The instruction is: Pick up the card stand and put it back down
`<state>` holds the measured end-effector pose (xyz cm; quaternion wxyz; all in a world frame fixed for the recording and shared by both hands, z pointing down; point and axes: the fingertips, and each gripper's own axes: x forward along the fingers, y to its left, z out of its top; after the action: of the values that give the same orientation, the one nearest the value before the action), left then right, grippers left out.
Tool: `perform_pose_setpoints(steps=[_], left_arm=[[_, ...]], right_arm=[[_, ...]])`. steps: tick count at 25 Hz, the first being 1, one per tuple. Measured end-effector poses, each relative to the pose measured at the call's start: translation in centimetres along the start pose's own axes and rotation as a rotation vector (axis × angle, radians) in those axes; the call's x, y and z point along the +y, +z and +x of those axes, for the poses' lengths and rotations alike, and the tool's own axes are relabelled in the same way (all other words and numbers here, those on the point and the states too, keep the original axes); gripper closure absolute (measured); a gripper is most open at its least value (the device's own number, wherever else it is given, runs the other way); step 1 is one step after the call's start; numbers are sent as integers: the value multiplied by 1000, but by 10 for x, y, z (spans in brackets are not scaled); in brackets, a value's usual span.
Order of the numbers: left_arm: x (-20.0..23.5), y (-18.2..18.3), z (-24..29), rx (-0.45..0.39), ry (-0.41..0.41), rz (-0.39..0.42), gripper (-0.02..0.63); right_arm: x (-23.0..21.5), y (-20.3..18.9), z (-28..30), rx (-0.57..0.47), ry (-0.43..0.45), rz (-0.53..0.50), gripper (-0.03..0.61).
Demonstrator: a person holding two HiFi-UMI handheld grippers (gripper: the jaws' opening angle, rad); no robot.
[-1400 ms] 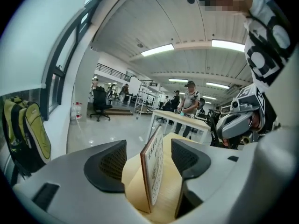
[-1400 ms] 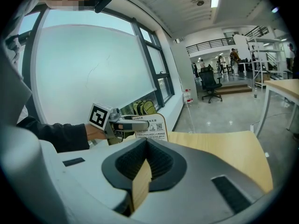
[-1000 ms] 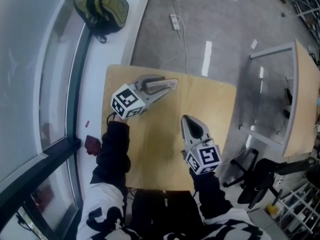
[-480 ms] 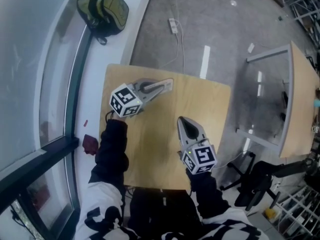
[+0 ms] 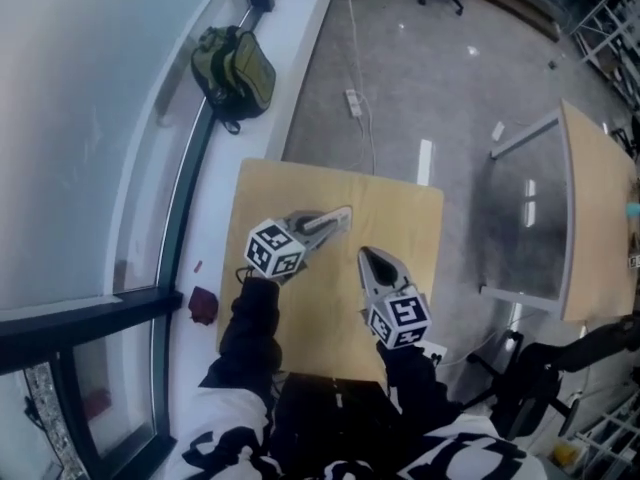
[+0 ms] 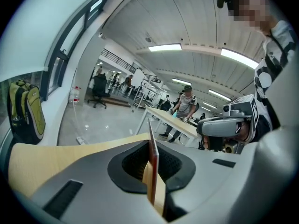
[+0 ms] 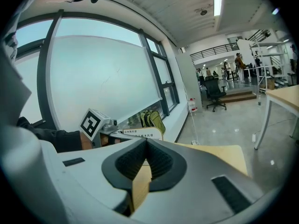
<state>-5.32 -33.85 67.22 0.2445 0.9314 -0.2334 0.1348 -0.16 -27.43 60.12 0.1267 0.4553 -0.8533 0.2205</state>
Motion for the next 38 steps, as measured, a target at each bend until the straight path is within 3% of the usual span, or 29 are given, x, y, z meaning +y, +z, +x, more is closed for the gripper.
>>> perform_pose_setpoints(steps=[5,11,15,19,27,31,38], left_arm=[[-40,39,-20,-30,126,26,589],[-99,83,-70,-168,291,92,589],[-138,103,-92,-196,388,157,589],[-166,122,-114,-250,468,174,589],[-204,144,-154,-420,592,192,589],[-220,151,-163,-469,652,229,589],[-231,150,-172,-505,702,226,589]], right_arm=[[7,35,-30,-76,17,-2,557],[21,75,-76,-194,20,-8,557],[29,96,-105,-253,38,-28,557],[44,115,-126,-301,74,-61,557],[75,136,-153,-365,103,-124,557],[89,142,-162,-386,123,-152,557],[101,147,-177,-434,117,-176,557]])
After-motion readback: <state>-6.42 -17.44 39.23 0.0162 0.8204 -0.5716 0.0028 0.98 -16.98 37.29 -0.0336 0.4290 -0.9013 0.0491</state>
